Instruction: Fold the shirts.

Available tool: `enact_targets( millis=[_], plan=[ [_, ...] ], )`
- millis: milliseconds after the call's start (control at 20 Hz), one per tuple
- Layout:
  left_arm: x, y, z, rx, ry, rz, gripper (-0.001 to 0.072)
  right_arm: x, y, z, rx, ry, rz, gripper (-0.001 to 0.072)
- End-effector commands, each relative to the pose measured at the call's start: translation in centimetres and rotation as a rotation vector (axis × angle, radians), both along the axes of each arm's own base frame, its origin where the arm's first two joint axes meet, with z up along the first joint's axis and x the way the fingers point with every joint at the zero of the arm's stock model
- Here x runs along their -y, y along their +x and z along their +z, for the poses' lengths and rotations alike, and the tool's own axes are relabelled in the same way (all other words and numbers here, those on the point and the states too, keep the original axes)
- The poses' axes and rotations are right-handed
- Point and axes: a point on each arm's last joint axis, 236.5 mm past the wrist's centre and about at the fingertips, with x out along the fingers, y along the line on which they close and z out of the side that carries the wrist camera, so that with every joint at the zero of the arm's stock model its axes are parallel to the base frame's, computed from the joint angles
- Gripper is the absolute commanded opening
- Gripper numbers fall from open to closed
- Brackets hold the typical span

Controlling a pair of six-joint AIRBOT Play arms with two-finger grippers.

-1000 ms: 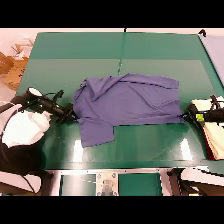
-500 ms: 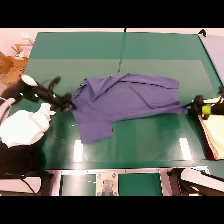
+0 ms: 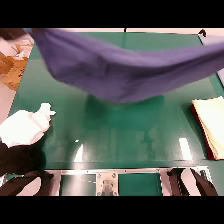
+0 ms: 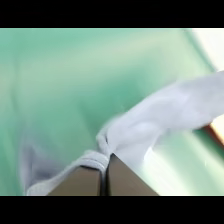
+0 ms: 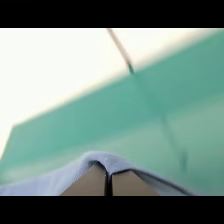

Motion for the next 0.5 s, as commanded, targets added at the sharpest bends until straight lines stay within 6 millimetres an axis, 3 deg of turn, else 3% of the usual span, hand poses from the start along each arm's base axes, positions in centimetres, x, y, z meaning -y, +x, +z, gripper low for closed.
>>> enact_targets(
  millis=[0,100,200,300,450],
  plan=[
    [0.1,-7.6,11.0,0.327,-0.021,0.031,0.003,-2.5,-5.6,9.5,0.226,-0.127,-0.103,0.0017],
    [-0.1,-8.8,12.3,0.373,-0.028,0.048,0.003,-2.0,-6.7,10.8,0.243,-0.175,-0.162,0.0017],
    [-1.1,-7.4,10.9,0.322,-0.013,0.096,0.0031,-1.0,-6.4,9.6,0.197,-0.192,-0.19,0.0018],
    [-2.1,-4.8,8.0,0.24,0.008,0.135,0.0031,0.1,-4.8,6.7,0.119,-0.148,-0.18,0.0017],
    [-2.4,0.0,1.6,0.062,0.002,0.142,0.003,1.9,-0.9,-0.9,-0.034,-0.024,-0.112,0.0017]
  ],
)
